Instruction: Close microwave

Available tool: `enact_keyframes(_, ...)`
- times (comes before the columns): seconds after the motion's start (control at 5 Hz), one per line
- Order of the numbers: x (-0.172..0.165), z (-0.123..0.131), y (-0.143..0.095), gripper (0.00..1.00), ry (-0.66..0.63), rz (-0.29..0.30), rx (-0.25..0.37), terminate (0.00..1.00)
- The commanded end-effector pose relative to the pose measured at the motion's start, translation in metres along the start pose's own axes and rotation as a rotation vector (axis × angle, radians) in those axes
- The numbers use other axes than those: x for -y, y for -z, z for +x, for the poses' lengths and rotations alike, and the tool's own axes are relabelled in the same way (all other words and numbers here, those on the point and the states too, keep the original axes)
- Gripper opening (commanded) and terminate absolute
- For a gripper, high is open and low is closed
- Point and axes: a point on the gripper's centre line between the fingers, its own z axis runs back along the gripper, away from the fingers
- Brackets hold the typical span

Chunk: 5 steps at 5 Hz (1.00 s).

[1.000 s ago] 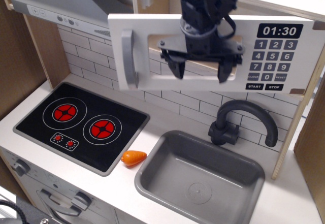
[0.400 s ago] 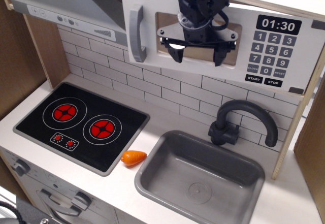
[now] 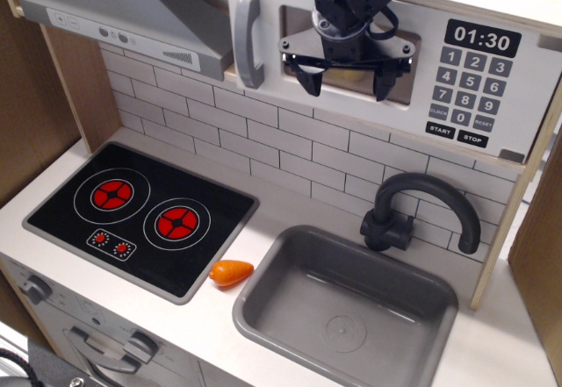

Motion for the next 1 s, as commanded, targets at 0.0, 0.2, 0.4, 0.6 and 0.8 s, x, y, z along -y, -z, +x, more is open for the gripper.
enact_keyframes(0.0,0.002,0.029,-0.006,1.0,-0.033,-0.016,0.056,0.0)
enact_keyframes(0.2,0.002,0.027,-0.008,1.0,-0.032,-0.012,0.052,0.0)
enact_keyframes(0.4,0.0,0.004,-0.023,1.0,-0.032,-0.012,-0.028,0.0)
enact_keyframes(0.6,0.004,-0.032,-0.046,1.0,-0.011,-0.033,-0.128,0.0)
enact_keyframes(0.8,0.005,-0.058,-0.065,1.0,0.007,-0.026,-0.212,0.0)
